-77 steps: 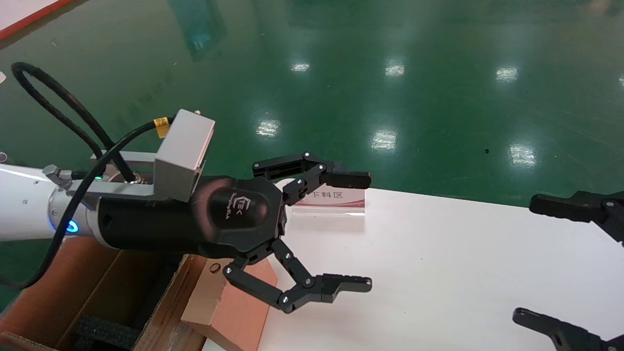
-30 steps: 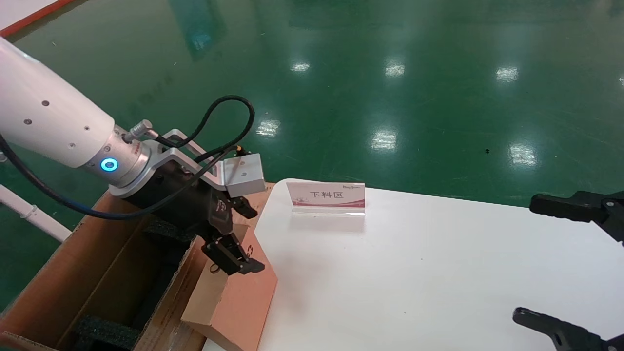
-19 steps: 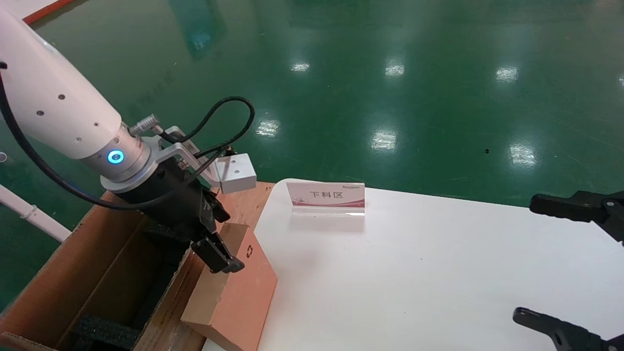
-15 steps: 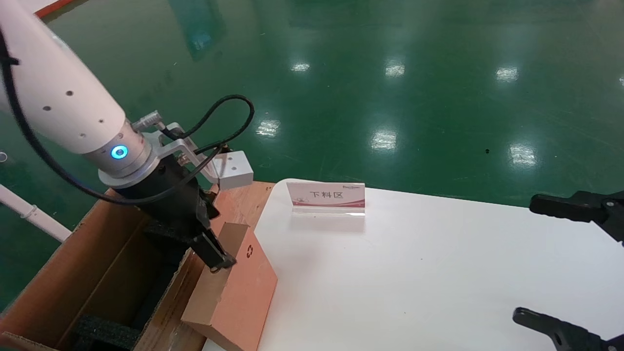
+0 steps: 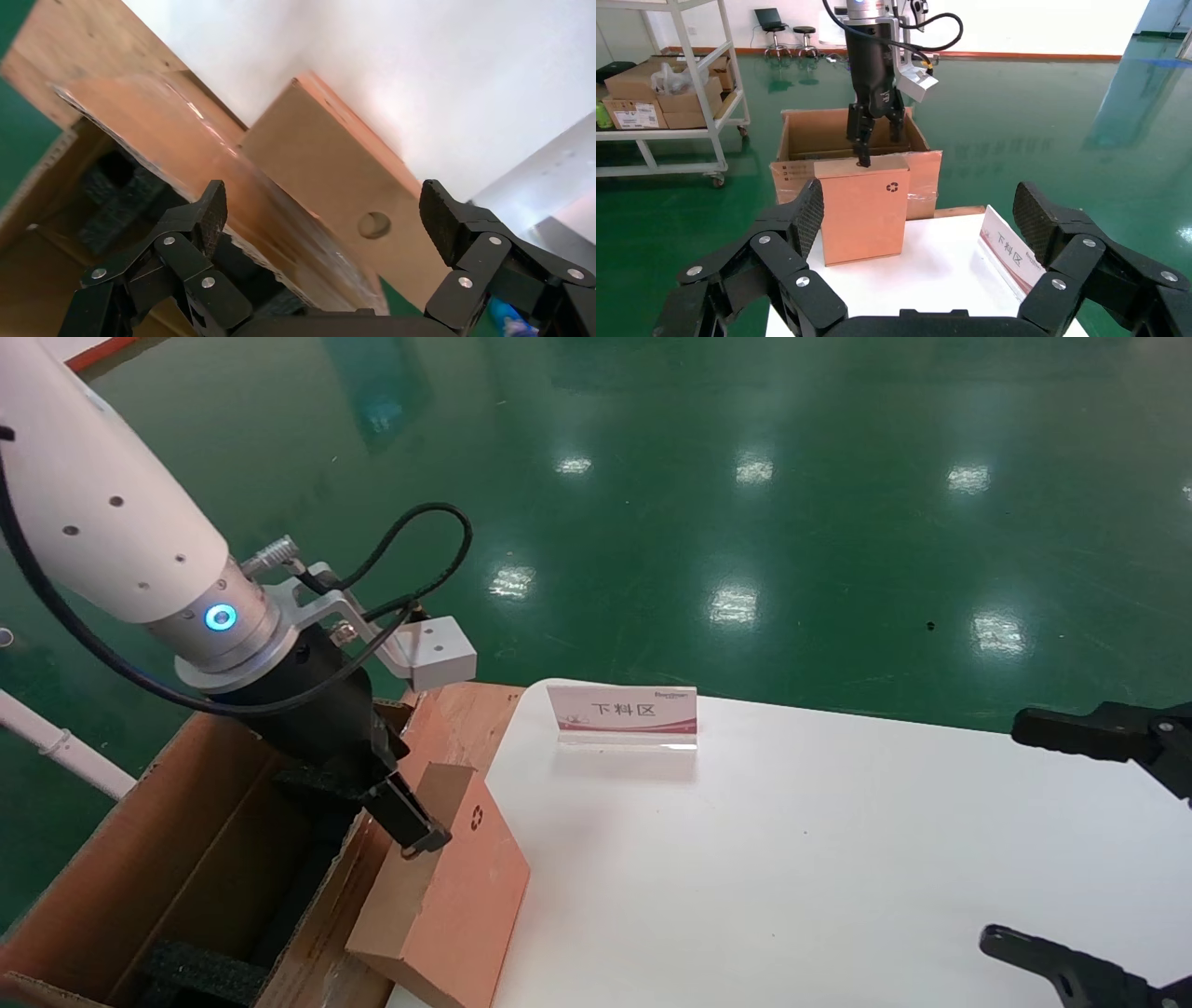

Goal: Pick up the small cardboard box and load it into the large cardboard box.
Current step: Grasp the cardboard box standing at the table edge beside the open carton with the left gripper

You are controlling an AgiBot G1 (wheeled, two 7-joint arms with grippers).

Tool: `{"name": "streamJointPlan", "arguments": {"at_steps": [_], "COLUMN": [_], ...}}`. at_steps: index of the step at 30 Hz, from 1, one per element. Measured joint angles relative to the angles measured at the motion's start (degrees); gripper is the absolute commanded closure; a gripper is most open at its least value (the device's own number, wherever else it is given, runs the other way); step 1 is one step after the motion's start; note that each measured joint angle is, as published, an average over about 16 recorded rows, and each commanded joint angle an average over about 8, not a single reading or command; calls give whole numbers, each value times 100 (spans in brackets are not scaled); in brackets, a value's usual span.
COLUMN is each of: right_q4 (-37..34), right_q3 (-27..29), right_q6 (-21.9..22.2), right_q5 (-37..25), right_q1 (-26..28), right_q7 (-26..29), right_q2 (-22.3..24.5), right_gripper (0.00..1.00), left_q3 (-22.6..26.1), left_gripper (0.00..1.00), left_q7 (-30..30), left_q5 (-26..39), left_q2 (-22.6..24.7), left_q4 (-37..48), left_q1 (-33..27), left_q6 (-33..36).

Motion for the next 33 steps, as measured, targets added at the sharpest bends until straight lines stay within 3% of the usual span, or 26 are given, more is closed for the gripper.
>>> {"name": "streamJointPlan", "arguments": {"at_steps": [16,33], "right_q4": [0,0], "right_q3": [-6,-12], "right_q6": [3,6], "right_q5": [4,9], "right_q1": [1,2], "right_q7": [-3,-7], "right_q2": [3,5], "right_gripper": [0,0], "left_q3": [360,622], "left_gripper": [0,0], "left_q7": [-124,-29], "left_q5": [-444,-487], "left_q2": [-72,-120], "left_q4": [29,23], "left_q1": [16,225], "left_q6": [-95,-248]}}
